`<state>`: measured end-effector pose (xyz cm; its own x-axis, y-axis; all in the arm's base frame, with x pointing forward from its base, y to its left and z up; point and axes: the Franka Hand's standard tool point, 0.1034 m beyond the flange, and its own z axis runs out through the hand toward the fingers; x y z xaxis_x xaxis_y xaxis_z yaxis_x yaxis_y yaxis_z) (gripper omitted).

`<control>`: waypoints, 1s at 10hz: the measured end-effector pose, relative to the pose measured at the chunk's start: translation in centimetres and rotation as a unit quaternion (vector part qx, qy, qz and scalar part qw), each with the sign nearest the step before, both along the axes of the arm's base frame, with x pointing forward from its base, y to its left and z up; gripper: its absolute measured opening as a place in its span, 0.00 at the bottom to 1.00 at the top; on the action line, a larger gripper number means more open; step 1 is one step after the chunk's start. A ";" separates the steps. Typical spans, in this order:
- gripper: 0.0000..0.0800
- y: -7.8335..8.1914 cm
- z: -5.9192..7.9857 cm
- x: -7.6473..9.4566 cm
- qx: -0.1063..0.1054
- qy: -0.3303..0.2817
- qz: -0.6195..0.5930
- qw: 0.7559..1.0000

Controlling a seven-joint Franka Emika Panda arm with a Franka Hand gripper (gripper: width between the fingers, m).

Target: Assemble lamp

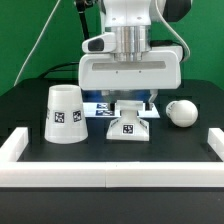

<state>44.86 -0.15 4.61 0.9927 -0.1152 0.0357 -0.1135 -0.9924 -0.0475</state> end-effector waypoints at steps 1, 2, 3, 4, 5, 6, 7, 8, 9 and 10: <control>0.67 0.0 0.0 0.0 0.000 0.000 0.000 1.000; 0.67 0.0 0.0 0.0 0.000 0.000 0.000 1.000; 0.67 0.0 0.0 0.0 0.000 0.000 0.000 1.000; 0.67 0.0 0.0 0.0 0.000 0.000 0.000 1.000; 0.67 0.0 0.0 0.0 0.000 0.000 0.000 1.000; 0.67 0.1 0.0 0.2 0.000 -0.001 0.002 1.000; 0.67 0.6 0.0 1.0 0.001 -0.005 0.008 1.000; 0.67 1.3 0.0 2.2 0.002 -0.012 0.015 1.000; 0.67 2.0 0.1 3.4 0.002 -0.018 0.022 1.000; 0.67 2.8 0.1 4.8 0.003 -0.026 0.029 0.999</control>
Offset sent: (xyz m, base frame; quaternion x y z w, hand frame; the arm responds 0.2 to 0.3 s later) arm 0.0000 0.0000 0.0000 0.0000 0.0000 0.0000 1.0000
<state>49.71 2.69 4.68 0.9946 -0.0572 0.0869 -0.0523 -0.9969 -0.0583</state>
